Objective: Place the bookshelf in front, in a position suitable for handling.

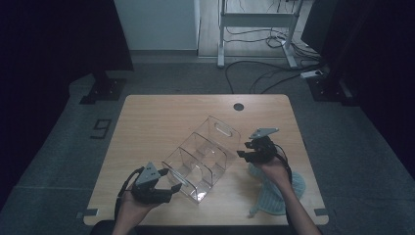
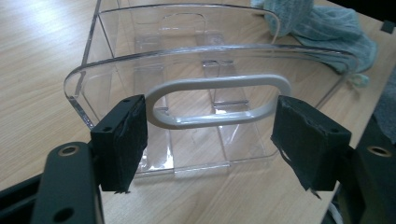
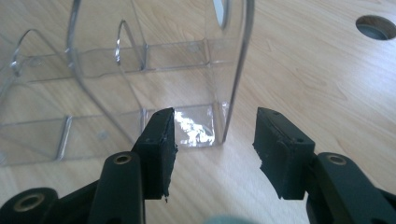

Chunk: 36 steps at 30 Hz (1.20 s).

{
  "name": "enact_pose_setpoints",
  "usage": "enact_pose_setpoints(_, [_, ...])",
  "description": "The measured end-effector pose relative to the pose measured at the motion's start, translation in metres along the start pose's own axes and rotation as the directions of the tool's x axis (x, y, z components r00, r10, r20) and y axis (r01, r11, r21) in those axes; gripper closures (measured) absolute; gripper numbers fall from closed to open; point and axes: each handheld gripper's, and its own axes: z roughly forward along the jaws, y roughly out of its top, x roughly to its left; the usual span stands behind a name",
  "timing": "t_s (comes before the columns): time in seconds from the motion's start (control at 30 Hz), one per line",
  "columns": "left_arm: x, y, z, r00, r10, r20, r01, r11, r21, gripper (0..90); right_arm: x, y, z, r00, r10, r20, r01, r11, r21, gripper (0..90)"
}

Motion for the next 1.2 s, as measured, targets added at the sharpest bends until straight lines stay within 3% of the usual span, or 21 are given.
enact_pose_setpoints(0.3, [0.004,0.000,0.004,0.9997,-0.022,0.012,0.022,0.9996,-0.016,24.5,0.001,0.005,0.018,0.9992,-0.021,-0.034,0.020,1.000,-0.019,49.8])
enact_pose_setpoints(0.57, [0.007,0.004,0.008,0.9983,-0.056,0.013,0.056,0.9981,-0.025,18.3,0.000,0.001,0.011,0.9993,-0.030,-0.024,0.030,0.999,-0.014,55.9])
enact_pose_setpoints(0.83, [-0.005,0.007,0.002,0.9981,-0.045,0.042,0.047,0.9980,-0.043,16.5,0.005,0.000,0.006,0.9988,-0.048,-0.013,0.048,0.999,-0.002,57.2])
enact_pose_setpoints(1.07, [-0.017,0.011,0.005,0.9994,-0.026,0.021,0.026,0.9994,-0.022,15.2,0.008,-0.002,-0.001,0.9989,-0.045,-0.009,0.045,0.999,0.002,57.6])
enact_pose_setpoints(1.2, [-0.025,0.013,0.011,0.9994,-0.010,-0.034,0.010,0.9999,-0.014,13.7,0.009,-0.004,-0.008,0.9987,-0.050,-0.005,0.050,0.999,0.007,58.7])
